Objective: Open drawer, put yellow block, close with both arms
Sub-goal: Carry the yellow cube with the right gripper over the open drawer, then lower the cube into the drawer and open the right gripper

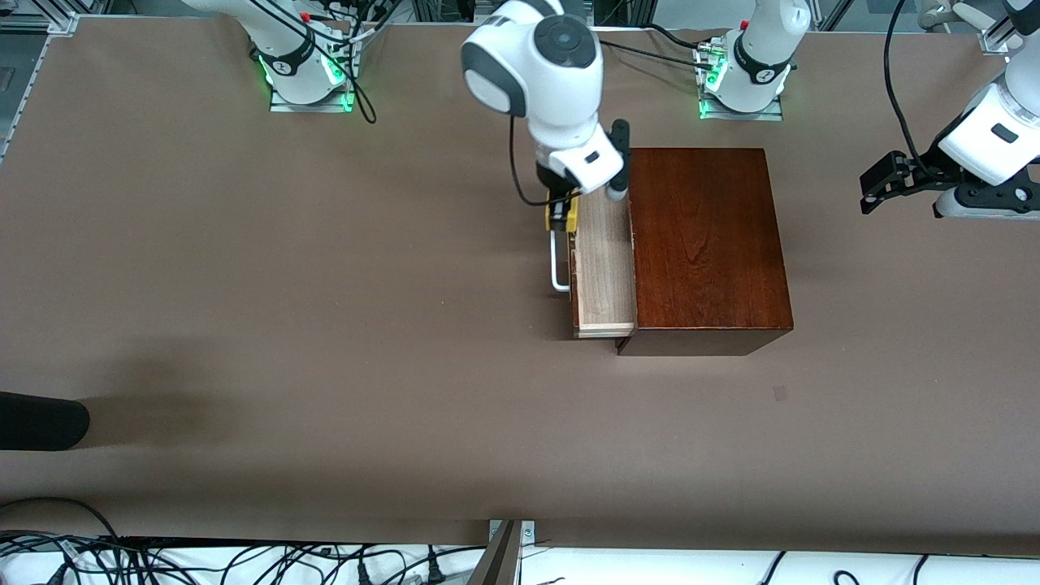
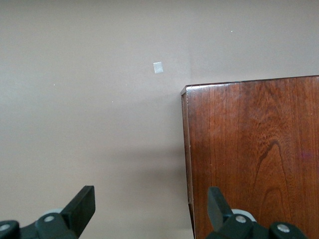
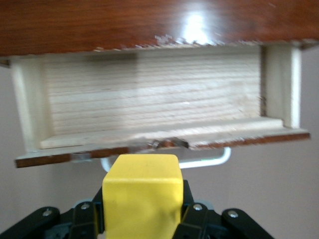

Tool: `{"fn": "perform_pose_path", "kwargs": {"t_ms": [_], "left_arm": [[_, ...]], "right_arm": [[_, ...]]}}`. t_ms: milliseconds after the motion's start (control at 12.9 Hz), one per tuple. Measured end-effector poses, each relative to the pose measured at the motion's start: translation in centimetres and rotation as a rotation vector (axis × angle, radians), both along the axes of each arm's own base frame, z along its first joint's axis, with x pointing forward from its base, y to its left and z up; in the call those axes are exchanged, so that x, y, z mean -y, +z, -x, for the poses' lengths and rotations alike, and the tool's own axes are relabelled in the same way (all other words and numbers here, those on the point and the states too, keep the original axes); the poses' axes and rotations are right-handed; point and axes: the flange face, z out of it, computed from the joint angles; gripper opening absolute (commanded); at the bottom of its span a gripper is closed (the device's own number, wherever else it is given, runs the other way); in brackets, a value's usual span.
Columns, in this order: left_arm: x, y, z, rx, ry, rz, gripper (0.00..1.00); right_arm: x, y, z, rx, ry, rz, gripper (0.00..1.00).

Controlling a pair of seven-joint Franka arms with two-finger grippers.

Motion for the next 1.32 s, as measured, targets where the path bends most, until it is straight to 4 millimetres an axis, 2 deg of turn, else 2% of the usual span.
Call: {"fn": "perform_pose_path", "kwargs": {"t_ms": [155, 310, 697, 1085, 1317], "left_arm": [[0.0, 0.0, 0.0, 0.000, 0.000, 0.000, 1.00], [0.0, 0.0, 0.0, 0.000, 0.000, 0.000, 1.00], [0.0, 0.0, 0.0, 0.000, 0.000, 0.000, 1.00], [0.0, 0.0, 0.0, 0.000, 0.000, 0.000, 1.00], [0.0, 0.0, 0.0, 0.000, 0.000, 0.000, 1.00]], "right_arm": [[-1.7, -0.1, 2.4, 0.009, 0.046, 0.013, 0.00], [-3.0, -0.6, 3.4, 0.014, 0.067, 0.015, 0.00], [-5.4, -4.4, 4.2, 0.020, 0.101, 0.038, 0.00], [-6.2, -5.2, 4.4, 0.032, 0.109, 0.023, 0.00], [-6.5, -7.4, 4.2, 0.031, 0.112, 0.023, 0.00]]}}
